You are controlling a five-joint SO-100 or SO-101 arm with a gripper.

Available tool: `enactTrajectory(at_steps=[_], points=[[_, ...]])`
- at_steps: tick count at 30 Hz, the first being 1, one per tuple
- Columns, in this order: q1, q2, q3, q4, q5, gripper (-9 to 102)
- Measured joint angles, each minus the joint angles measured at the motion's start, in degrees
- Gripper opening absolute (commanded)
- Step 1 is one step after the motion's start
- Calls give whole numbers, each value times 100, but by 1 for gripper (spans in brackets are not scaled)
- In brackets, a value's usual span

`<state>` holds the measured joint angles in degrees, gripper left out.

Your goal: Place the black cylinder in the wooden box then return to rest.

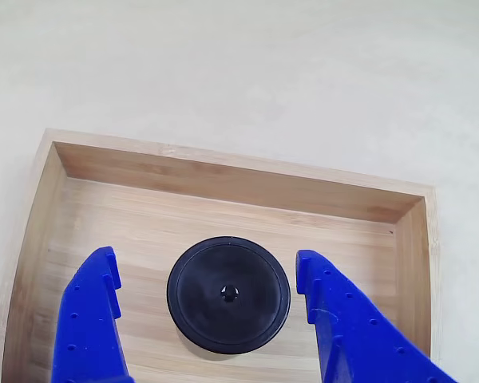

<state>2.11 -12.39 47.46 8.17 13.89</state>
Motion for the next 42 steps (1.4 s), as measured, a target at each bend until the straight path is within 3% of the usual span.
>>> enactTrajectory(at_steps=[10,19,27,35,42], points=[[0,-765,0,536,18,31],[-9,-1995,352,1494,-536,24],[-26,-3656,1274,2417,-896,17],[-255,-5766,2188,3551,-1090,0],[-299,-7233,2628,4579,-1090,0]])
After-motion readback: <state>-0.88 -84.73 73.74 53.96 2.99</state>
